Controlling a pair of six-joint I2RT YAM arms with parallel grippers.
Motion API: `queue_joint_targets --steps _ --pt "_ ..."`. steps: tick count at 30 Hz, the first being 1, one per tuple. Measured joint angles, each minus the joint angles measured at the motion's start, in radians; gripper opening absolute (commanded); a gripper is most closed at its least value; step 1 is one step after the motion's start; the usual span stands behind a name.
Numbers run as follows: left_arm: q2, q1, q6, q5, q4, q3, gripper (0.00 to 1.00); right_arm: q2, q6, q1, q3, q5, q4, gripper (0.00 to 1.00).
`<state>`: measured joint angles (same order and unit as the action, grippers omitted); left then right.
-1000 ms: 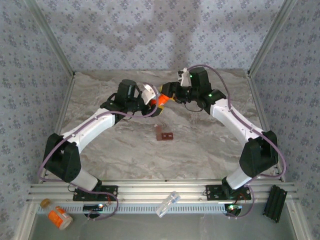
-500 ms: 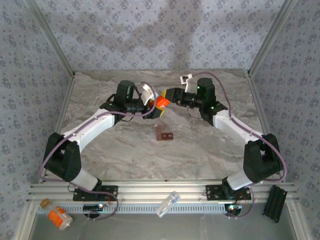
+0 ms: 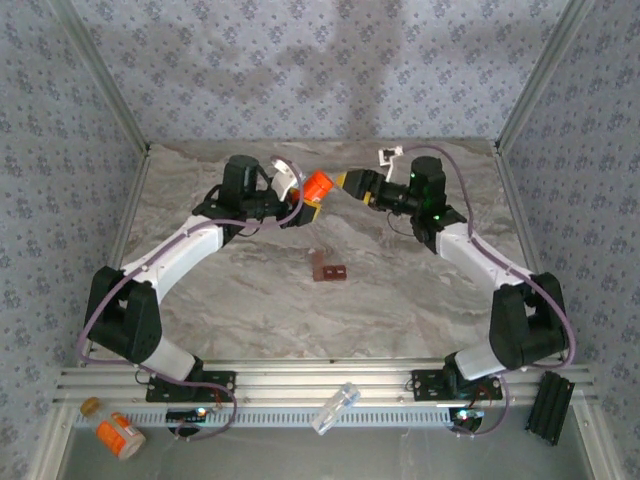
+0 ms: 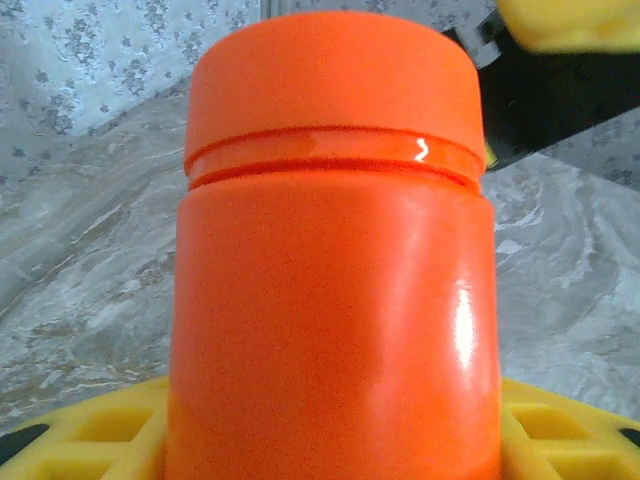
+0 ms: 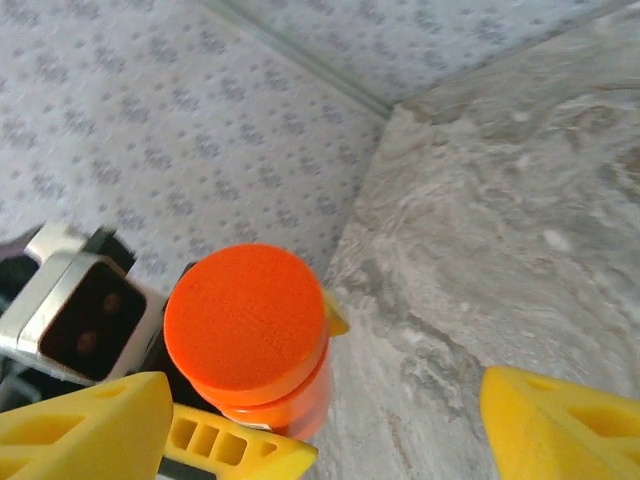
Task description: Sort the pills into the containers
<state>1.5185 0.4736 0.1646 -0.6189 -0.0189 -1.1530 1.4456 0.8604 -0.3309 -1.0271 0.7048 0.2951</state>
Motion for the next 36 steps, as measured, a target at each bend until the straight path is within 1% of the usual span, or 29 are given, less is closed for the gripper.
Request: queue_joint_targets --steps 4,9,16,19,23,27,28,36 --pt "0.000 0.021 0.050 0.055 -0.015 0.000 0.00 -0.040 0.021 -0.003 -0.096 -0.105 -0.195 0.82" --pt "0.000 0.047 0.091 0.086 -0.040 0.000 0.00 -0.039 0.031 -0.022 -0.201 -0.164 -0.325 0.81" --pt "0.000 0.064 0.112 0.097 -0.060 0.000 0.00 0.024 0.034 -0.085 -0.229 -0.175 -0.394 0.78" --pt "0.000 0.064 0.116 0.097 -0.061 0.000 0.00 0.048 0.034 -0.109 -0.229 -0.175 -0.411 0.75" --pt "0.000 0.064 0.116 0.097 -0.066 -0.006 0.00 0.052 0.034 -0.118 -0.229 -0.175 -0.420 0.69" --pt "0.000 0.066 0.116 0.100 -0.068 -0.011 0.00 0.052 0.034 -0.118 -0.229 -0.171 -0.415 0.68" --pt "0.000 0.066 0.116 0.100 -0.069 -0.011 0.00 0.052 0.034 -0.118 -0.229 -0.168 -0.414 0.67" --pt "0.003 0.070 0.116 0.110 -0.077 -0.017 0.00 0.057 0.029 -0.122 -0.229 -0.151 -0.396 0.43"
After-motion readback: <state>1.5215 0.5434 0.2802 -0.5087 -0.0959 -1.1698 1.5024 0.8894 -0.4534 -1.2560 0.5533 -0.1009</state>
